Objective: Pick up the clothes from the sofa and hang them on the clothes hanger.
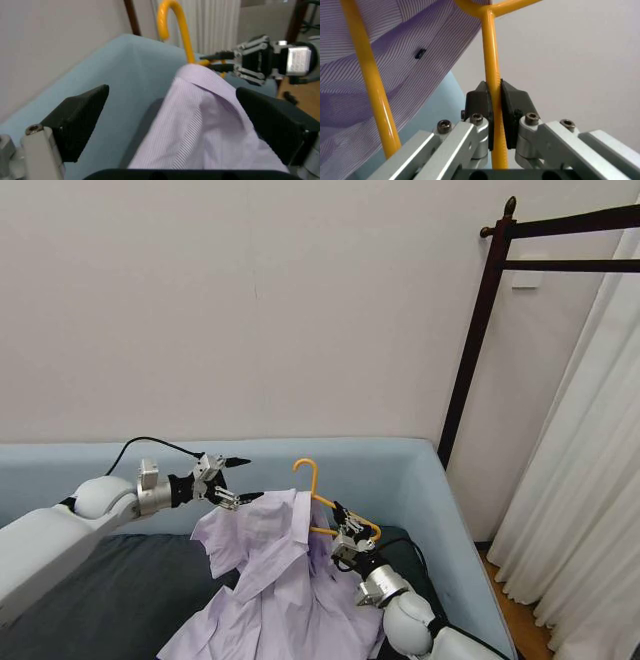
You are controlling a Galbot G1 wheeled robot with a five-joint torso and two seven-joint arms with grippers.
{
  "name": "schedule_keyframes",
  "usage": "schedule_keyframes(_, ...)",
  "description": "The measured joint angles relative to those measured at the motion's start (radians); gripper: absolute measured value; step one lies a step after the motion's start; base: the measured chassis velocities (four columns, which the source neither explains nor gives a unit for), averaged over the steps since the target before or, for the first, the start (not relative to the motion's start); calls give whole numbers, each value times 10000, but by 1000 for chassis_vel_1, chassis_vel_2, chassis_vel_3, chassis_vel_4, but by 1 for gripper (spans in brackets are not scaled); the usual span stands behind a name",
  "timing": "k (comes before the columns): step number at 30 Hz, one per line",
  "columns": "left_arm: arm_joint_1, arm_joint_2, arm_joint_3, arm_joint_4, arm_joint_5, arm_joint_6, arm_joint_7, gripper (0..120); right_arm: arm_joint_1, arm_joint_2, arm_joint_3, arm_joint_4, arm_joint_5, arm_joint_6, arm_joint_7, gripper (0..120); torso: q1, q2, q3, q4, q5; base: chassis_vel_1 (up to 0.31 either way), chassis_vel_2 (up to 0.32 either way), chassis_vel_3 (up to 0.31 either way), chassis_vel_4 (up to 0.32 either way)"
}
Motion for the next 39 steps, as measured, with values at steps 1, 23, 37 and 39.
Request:
schedule_keyframes(1, -276, -207, 374, 440, -202, 74, 470, 100, 19, -39, 35, -10, -93, 94, -3, 4, 0, 0, 0, 4, -5, 0, 0, 0, 0)
schedule_keyframes(23, -1397, -2276, 1668, 3989, 469, 139, 2740, 91, 383, -245, 74, -210, -676, 854, -10, 4, 0, 0, -1, 3, -2, 0, 0, 0, 0)
schedule_keyframes(37, -1143, -2486, 1292, 4248, 339, 128, 3100, 43, 445, -217, -122, -249, -639, 877, 61, 4, -1, 1, -1, 2, -2, 0, 0, 0, 0)
schedule_keyframes(39, -1115, -2467, 1285, 4231, 327, 144, 3221, 38, 419, -196, -128, -240, -638, 877, 66, 4, -1, 1, -1, 2, -2, 0, 0, 0, 0)
